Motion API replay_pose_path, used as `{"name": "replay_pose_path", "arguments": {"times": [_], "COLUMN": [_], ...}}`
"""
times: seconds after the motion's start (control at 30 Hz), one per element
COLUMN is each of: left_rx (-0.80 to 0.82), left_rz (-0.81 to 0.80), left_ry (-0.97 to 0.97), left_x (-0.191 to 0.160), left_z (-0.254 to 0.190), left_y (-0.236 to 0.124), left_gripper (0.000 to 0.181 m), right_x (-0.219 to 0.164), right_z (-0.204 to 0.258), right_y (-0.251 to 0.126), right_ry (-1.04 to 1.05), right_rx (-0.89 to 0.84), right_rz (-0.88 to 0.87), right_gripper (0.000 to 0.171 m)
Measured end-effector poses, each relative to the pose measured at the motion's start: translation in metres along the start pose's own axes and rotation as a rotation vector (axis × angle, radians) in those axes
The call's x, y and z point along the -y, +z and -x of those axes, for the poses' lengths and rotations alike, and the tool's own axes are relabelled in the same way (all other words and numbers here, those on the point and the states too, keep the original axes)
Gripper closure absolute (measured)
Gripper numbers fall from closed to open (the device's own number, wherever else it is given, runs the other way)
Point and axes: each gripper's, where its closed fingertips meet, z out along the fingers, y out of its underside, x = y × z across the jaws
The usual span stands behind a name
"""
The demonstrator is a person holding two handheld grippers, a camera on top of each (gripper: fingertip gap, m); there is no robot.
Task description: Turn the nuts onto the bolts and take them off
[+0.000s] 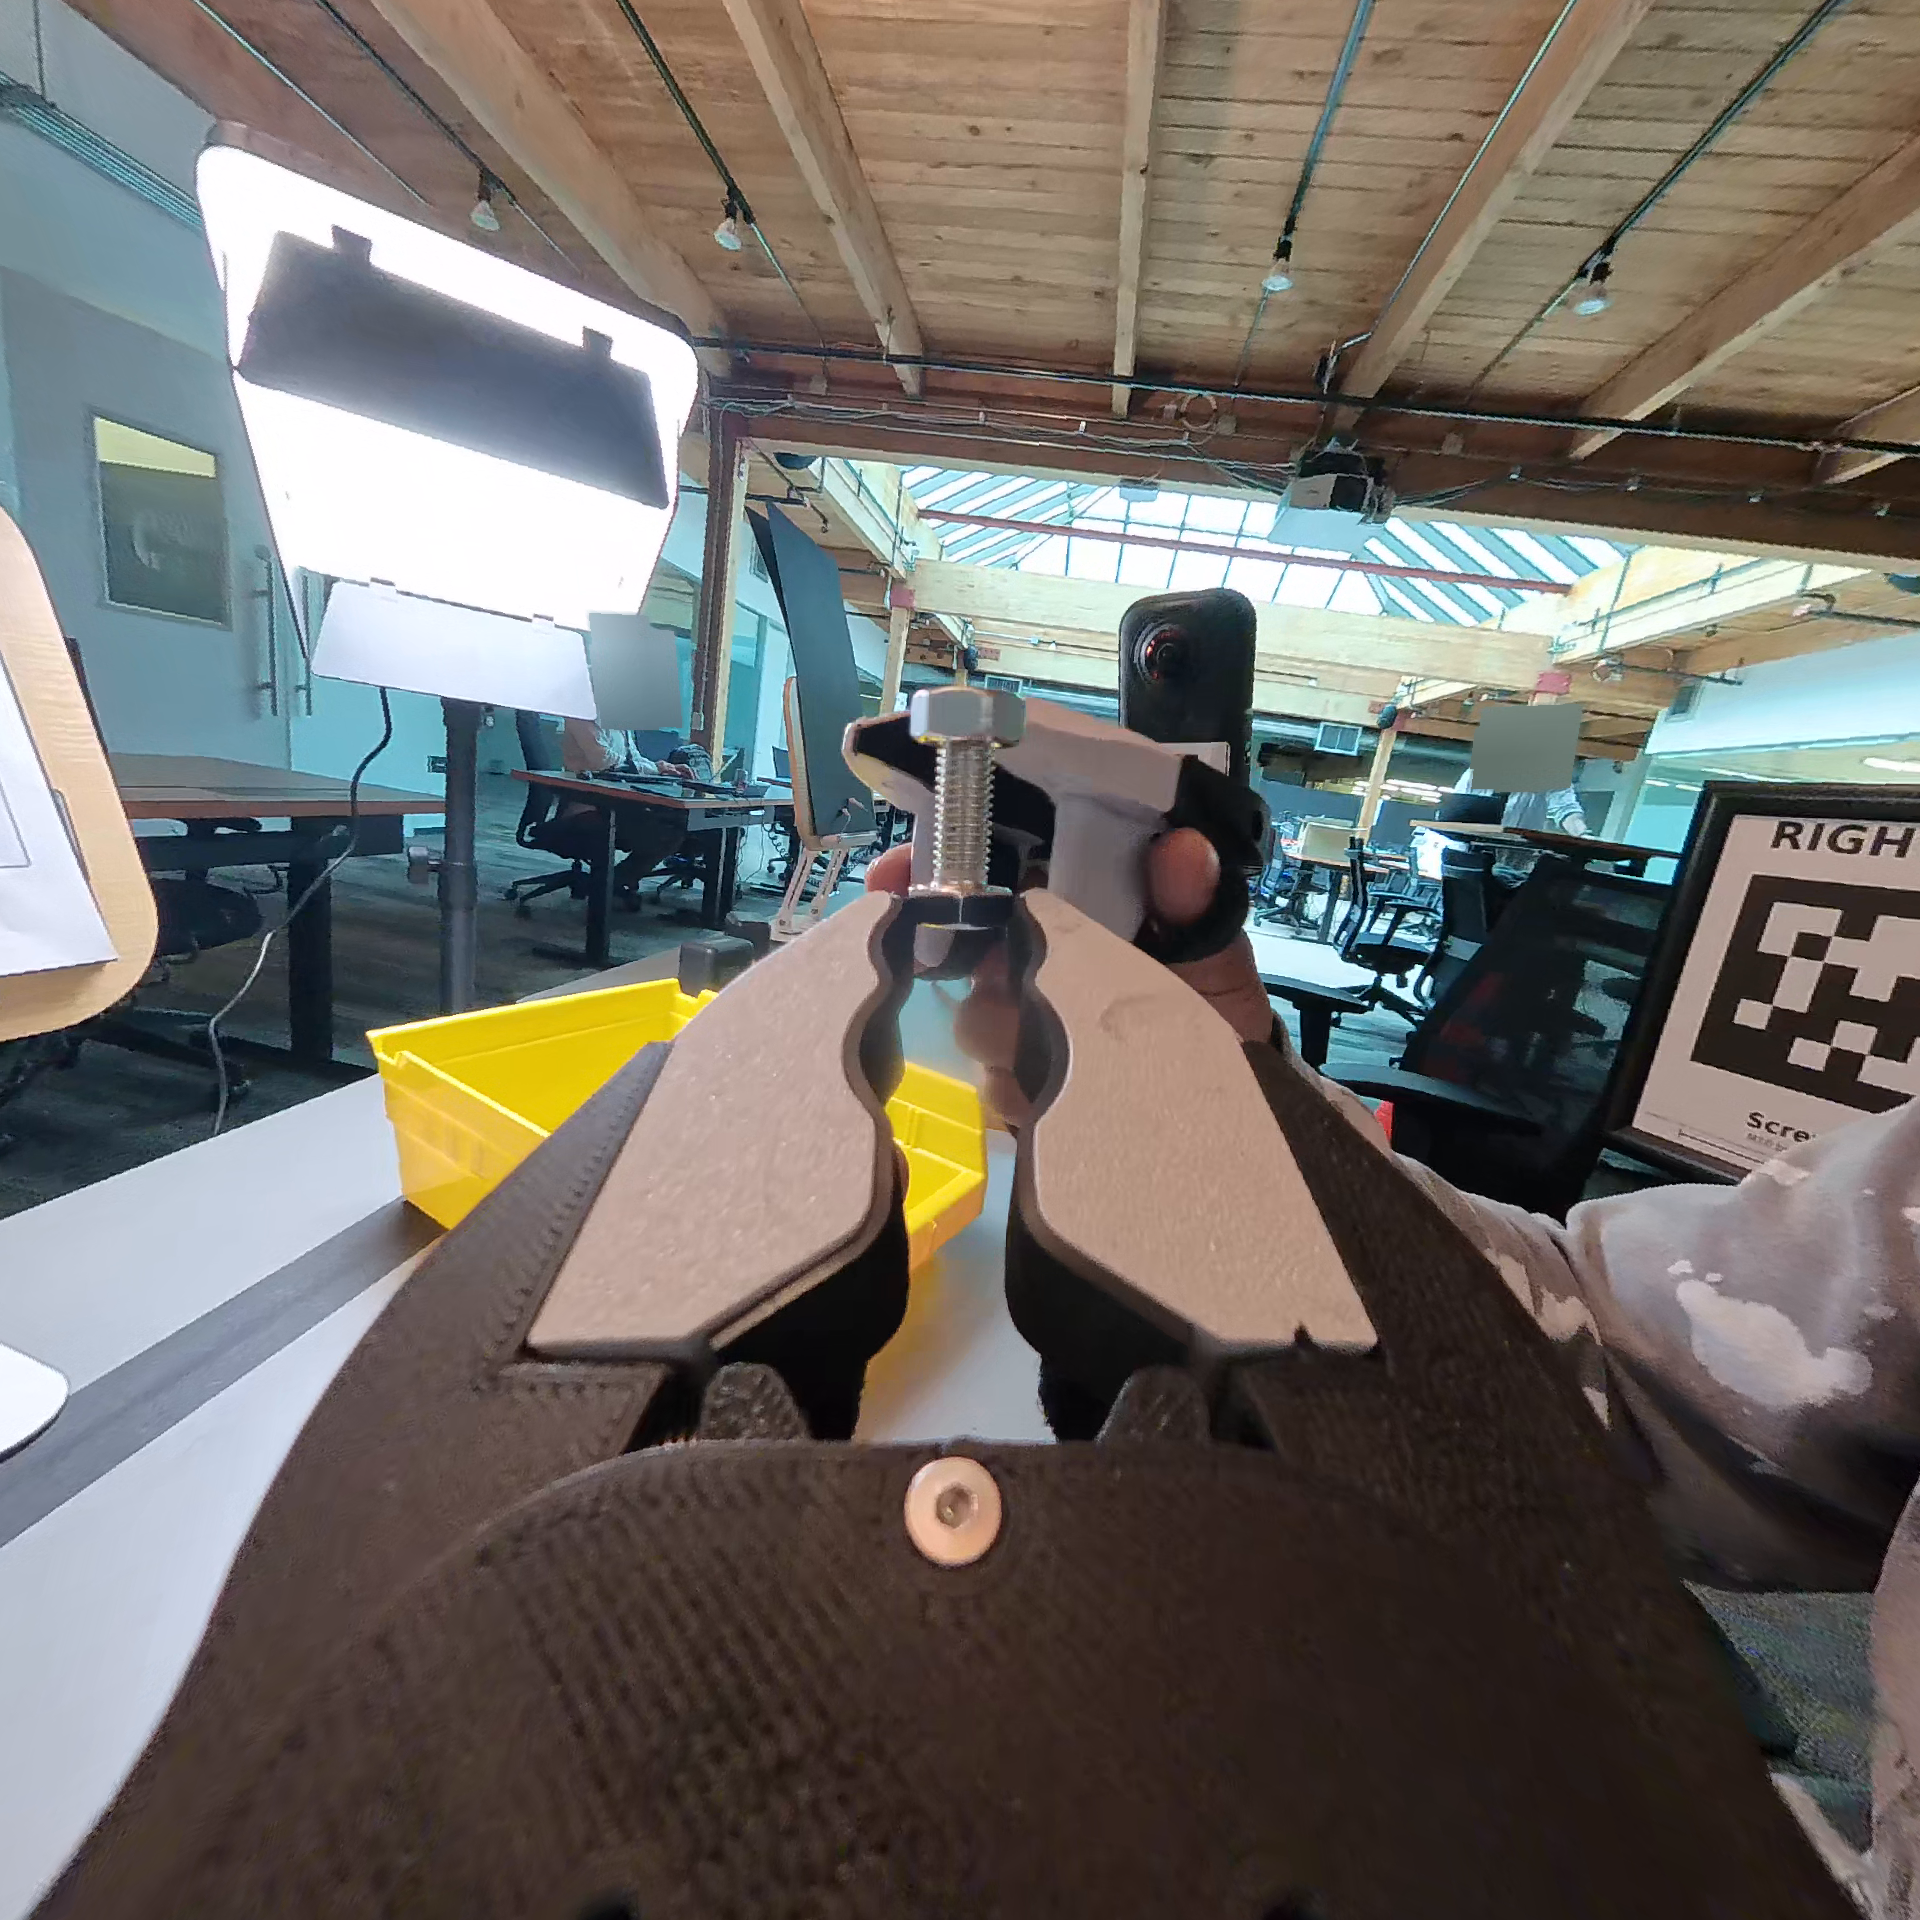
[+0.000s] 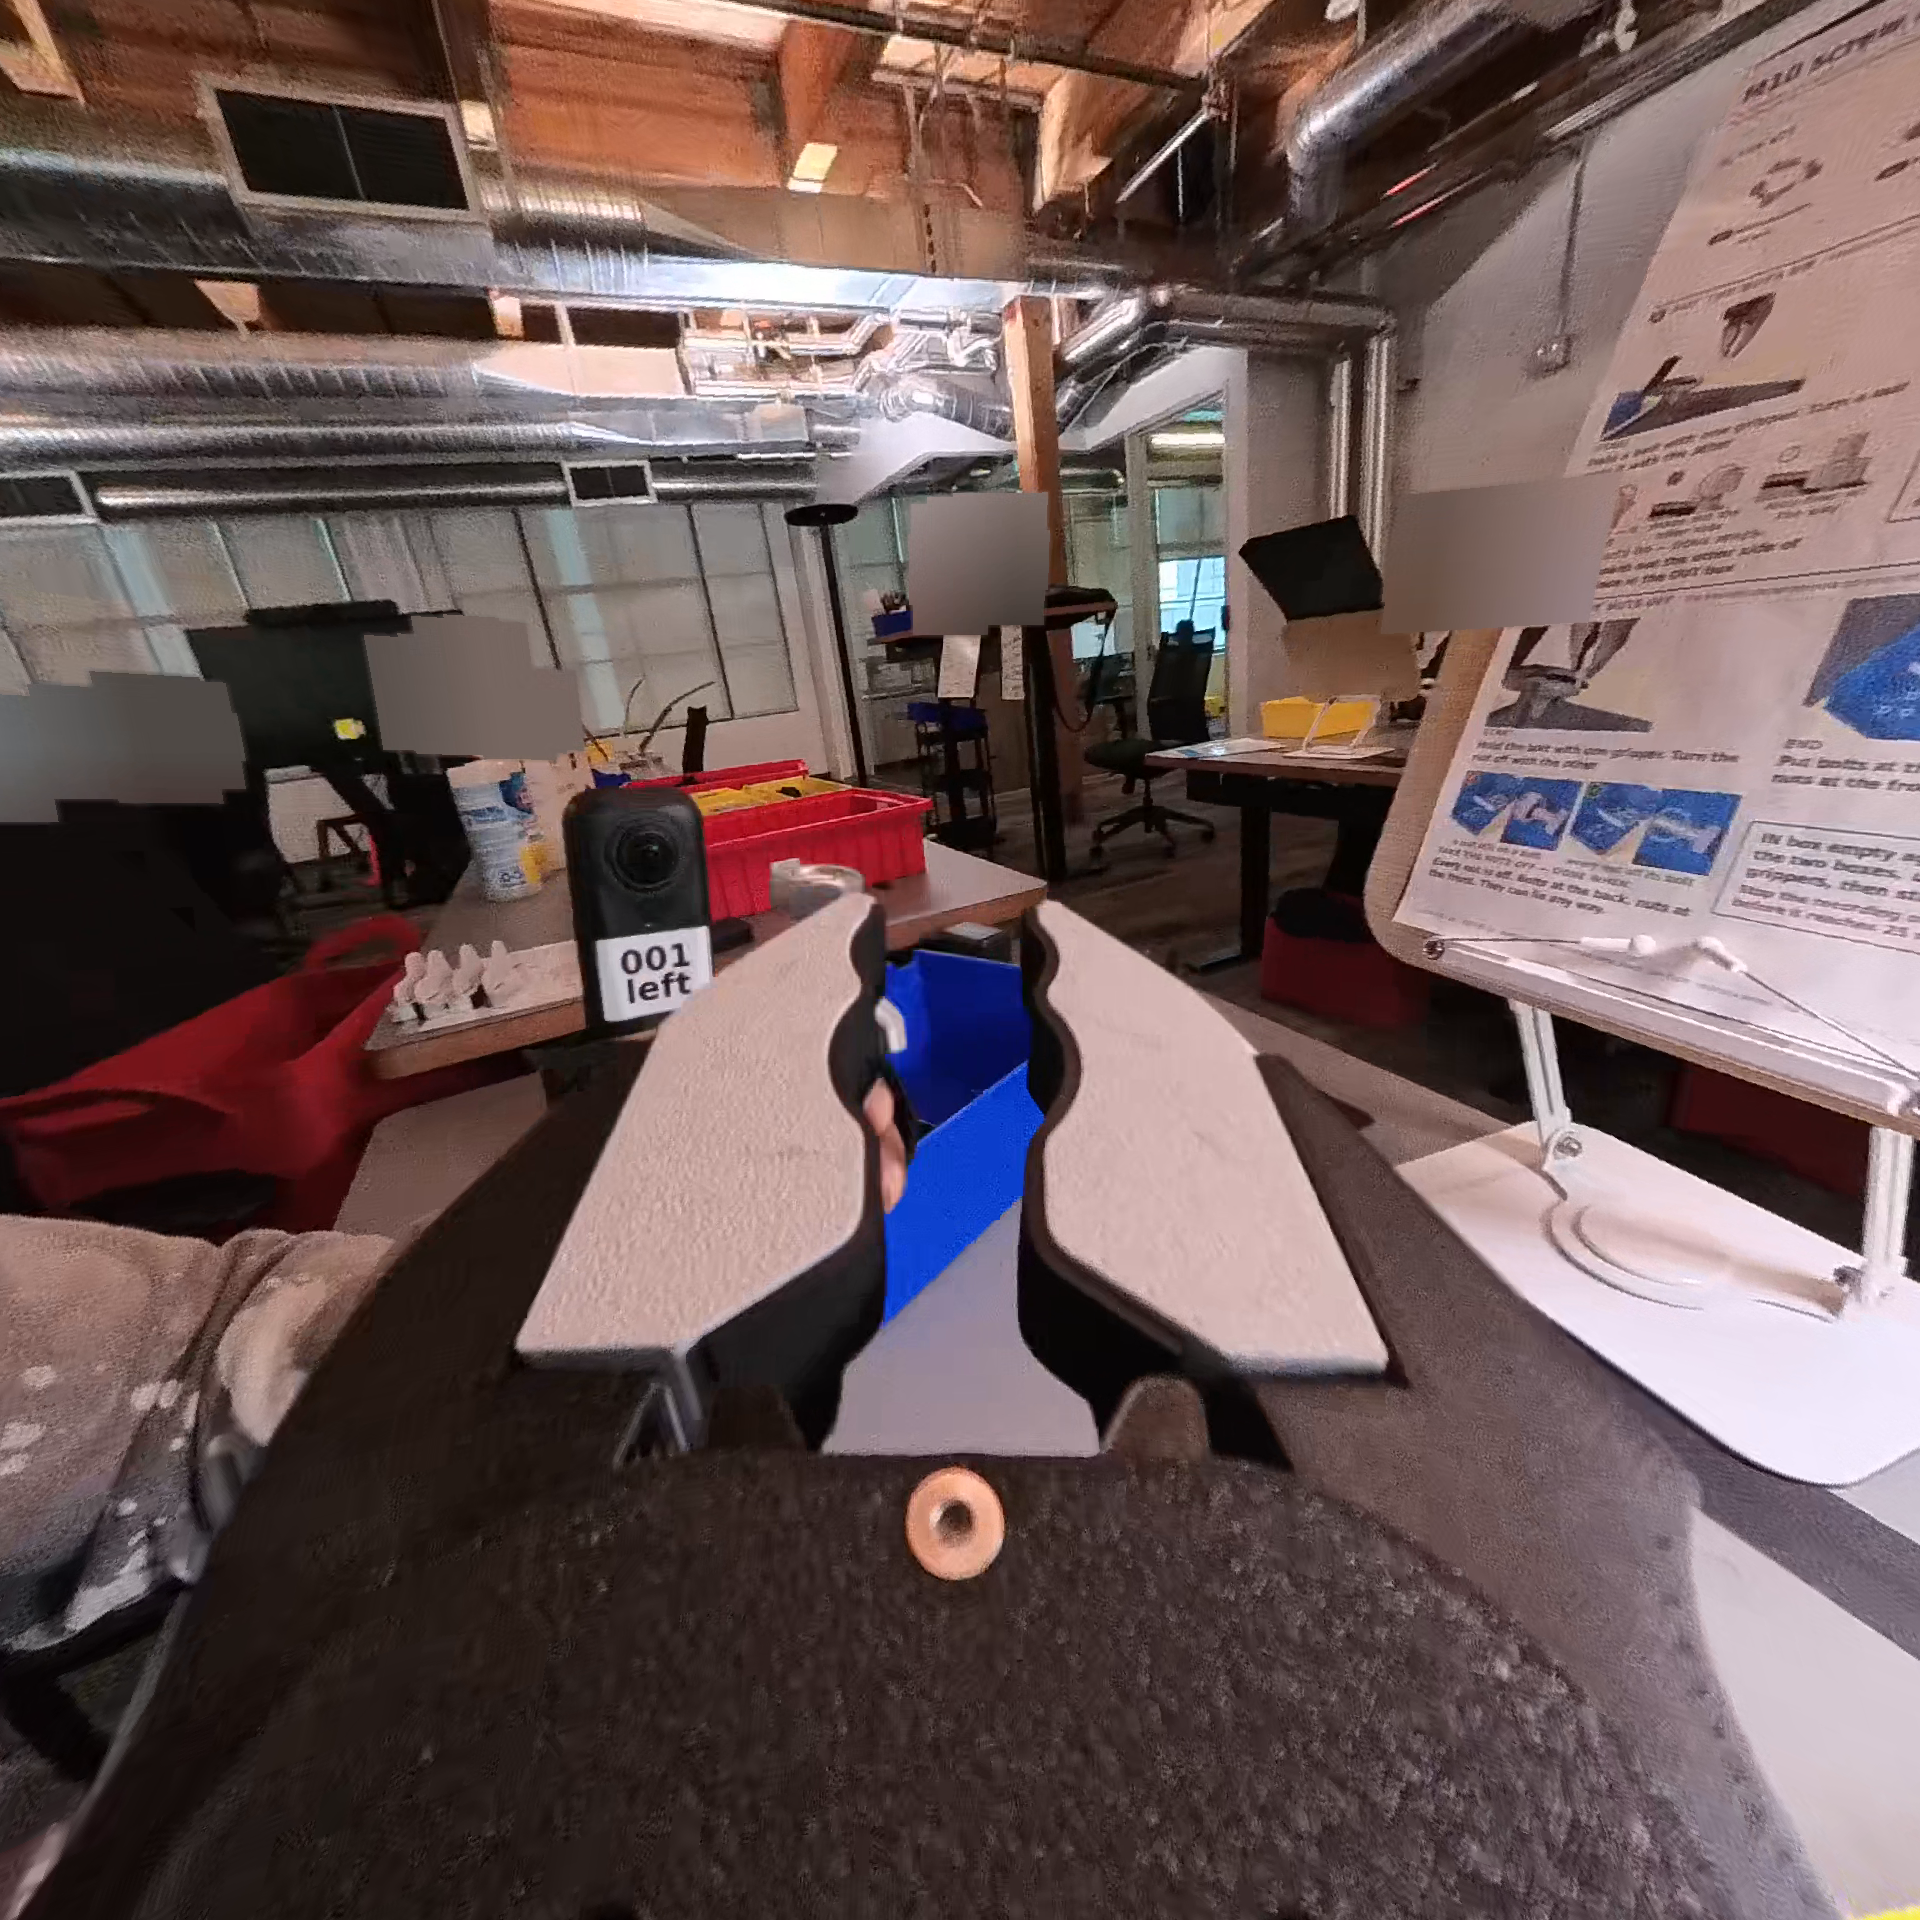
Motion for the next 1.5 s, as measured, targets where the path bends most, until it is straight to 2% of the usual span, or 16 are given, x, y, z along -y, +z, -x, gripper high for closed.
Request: {"name": "replay_pose_path", "arguments": {"times": [0.23,0.3,0.33,0.43,0.57,0.67,0.7,0.73,0.97,1.07,1.1,1.17,1.37,1.43,1.47,1.5], "left_rx": [-0.005,-0.019,-0.017,-0.012,-0.006,0.005,-0.003,0.004,0.002,0.005,-0.006,0.001,0.007,0.01,-0.002,0.0], "left_rz": [0.002,-0.024,-0.026,-0.027,-0.026,-0.051,-0.066,-0.067,-0.052,-0.056,-0.068,-0.069,-0.055,-0.059,-0.07,-0.067], "left_ry": [-0.008,-0.02,-0.013,-0.003,-0.001,-0.005,-0.009,-0.005,0.009,0.009,0.004,0.017,0.026,0.028,0.024,0.024], "left_x": [-0.005,-0.001,0.001,0.001,-0.005,-0.003,0.0,0.001,-0.007,-0.006,-0.004,-0.001,-0.004,-0.003,-0.001,0.0], "left_z": [-0.002,-0.002,-0.002,-0.002,-0.001,0.0,-0.001,0.0,-0.003,-0.003,-0.004,-0.003,-0.002,-0.003,-0.004,-0.003], "left_y": [0.002,0.0,-0.001,0.0,0.001,0.0,-0.001,-0.002,0.002,0.002,0.001,-0.001,0.001,0.001,0.0,-0.001], "left_gripper": [0.164,0.164,0.164,0.164,0.164,0.164,0.164,0.164,0.164,0.164,0.164,0.164,0.164,0.164,0.164,0.164], "right_x": [-0.007,-0.002,0.002,0.005,-0.005,-0.006,-0.004,0.001,-0.002,-0.002,0.0,0.006,0.0,-0.003,-0.001,0.002], "right_z": [0.017,-0.002,-0.007,0.003,0.023,0.017,0.007,0.0,0.022,0.019,0.01,-0.001,0.023,0.021,0.014,0.005], "right_y": [0.009,0.003,0.0,-0.001,0.01,0.01,0.007,0.003,0.009,0.008,0.006,-0.001,0.007,0.009,0.007,0.004], "right_ry": [-0.002,0.013,-0.001,0.009,-0.017,-0.026,-0.006,0.0,-0.019,-0.018,-0.013,-0.02,-0.035,-0.051,-0.041,-0.031], "right_rx": [0.063,-0.03,-0.053,0.01,0.073,0.038,-0.009,-0.037,0.055,0.051,0.003,-0.04,0.06,0.044,0.01,-0.027], "right_rz": [0.018,-0.01,-0.035,-0.024,0.022,0.018,0.004,-0.025,0.003,0.0,-0.009,-0.041,0.003,0.009,-0.008,-0.023], "right_gripper": [0.138,0.163,0.165,0.149,0.138,0.143,0.16,0.161,0.141,0.142,0.156,0.159,0.139,0.142,0.155,0.16]}}
